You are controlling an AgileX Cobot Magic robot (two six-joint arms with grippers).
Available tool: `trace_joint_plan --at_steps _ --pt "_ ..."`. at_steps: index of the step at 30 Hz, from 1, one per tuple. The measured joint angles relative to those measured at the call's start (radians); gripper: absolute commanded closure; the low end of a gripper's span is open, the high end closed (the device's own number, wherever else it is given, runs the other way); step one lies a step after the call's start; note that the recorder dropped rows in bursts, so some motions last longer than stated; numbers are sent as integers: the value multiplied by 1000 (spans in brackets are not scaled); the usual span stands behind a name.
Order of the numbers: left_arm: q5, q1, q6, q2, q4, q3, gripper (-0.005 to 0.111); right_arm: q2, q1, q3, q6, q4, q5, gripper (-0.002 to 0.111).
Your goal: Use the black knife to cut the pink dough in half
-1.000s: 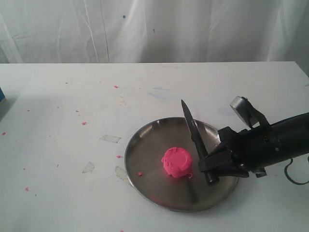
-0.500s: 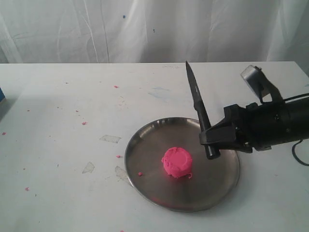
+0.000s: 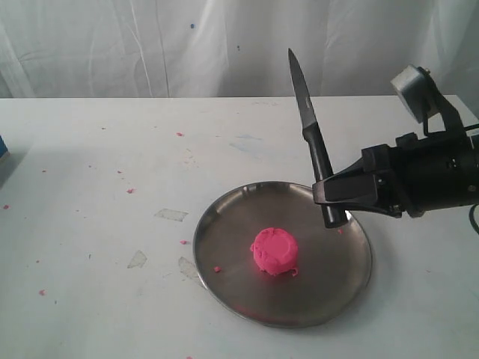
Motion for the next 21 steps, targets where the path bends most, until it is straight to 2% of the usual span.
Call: trace_joint_plan --at_steps 3,6,10,14,17,21 --pt "-71 0 -74 0 -5 -1 107 0 0 0 -4 -2 0 108" --pt "-208 0 -205 0 -15 -1 107 0 0 0 -4 -2 0 108" --pt "-497 0 -506 -2 -27 -1 107 0 0 0 -6 -2 0 108" --pt "-666 0 -777 -3 23 -52 107 0 0 0 -6 -2 -8 108" --pt "-703 0 -865 24 237 -175 107 0 0 0 -6 -2 -20 108" --pt "-699 0 -864 140 754 -371 107 0 0 0 -6 -2 -36 108"
